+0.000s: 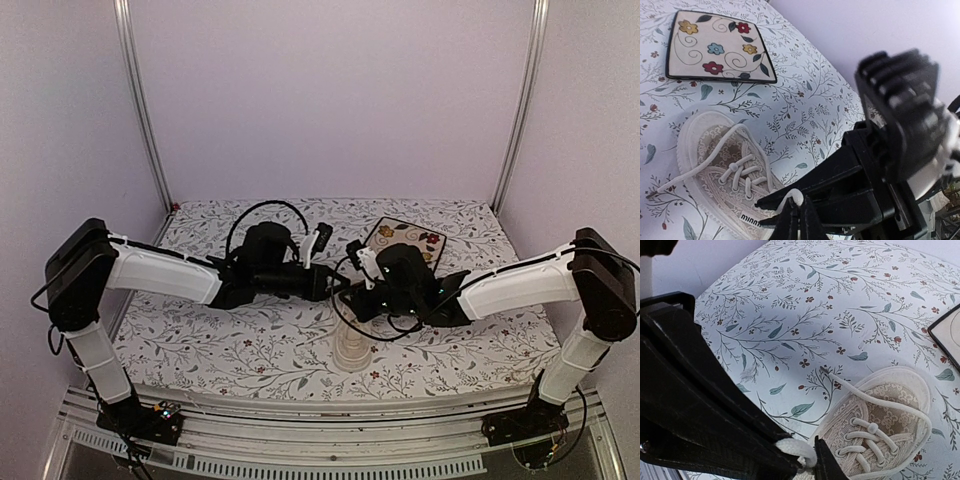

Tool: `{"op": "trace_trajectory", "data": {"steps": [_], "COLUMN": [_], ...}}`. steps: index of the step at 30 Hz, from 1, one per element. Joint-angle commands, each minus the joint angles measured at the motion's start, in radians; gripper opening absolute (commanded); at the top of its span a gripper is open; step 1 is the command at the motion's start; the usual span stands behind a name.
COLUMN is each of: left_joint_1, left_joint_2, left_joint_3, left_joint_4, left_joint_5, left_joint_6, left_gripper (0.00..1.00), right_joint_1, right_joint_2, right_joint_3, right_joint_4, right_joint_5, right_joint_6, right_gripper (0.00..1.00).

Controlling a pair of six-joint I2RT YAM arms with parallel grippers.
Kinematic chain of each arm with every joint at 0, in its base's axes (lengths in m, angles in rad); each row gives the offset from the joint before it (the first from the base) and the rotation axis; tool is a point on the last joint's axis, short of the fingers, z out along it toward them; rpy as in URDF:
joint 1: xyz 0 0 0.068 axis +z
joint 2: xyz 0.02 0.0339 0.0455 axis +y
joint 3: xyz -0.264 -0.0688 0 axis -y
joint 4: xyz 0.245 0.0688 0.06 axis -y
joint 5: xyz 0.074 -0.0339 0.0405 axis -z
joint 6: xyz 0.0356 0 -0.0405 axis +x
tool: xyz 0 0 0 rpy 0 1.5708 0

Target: Tie the shoes

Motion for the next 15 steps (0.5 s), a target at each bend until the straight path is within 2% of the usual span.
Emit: {"op": "trace_trajectory", "data": {"steps": [1,6,7,9,11,13,15], "left_joint_1": [0.005,0.007,0.01,0.022,0.05,0.086,0.127], "left_joint_2": [0.018,0.019,0.018,0.013,-0.002,-0.014,-0.011], "left_joint_3": [0.019,0.033,0.04,0.045,0.03,0.0,-0.02], "left_joint_4": [-0.029,-0.054,-0.066,-0.091,-0.093,-0.075,-0.068], "left_joint_5": [0.013,0.016,0.017,0.008,-0.005,-0.009,-0.007], "left_joint_6": [0.014,0.047,0.059,0.084,0.12,0.151,0.179], "left_gripper": [0.0,0.0,0.07,0.34,0.52,0.6,0.64], "right_joint_1": [-0.004,-0.002,-0.002,-0.002,-0.003,-0.003,-0.003], "right_joint_2": [-0.007,-0.019,-0.021,-0.023,-0.026,-0.03,-0.029], "right_joint_3": [0.002,-0.012,-0.017,-0.025,-0.03,-0.037,-0.038], "right_joint_4": [0.035,0.028,0.028,0.028,0.028,0.03,0.03], "right_joint_5": [0.078,0.1,0.102,0.102,0.1,0.102,0.105], "right_joint_6": [0.047,0.071,0.076,0.084,0.09,0.096,0.1], "right_gripper": [0.06,0.02,0.02,0.02,0.02,0.02,0.02]}}
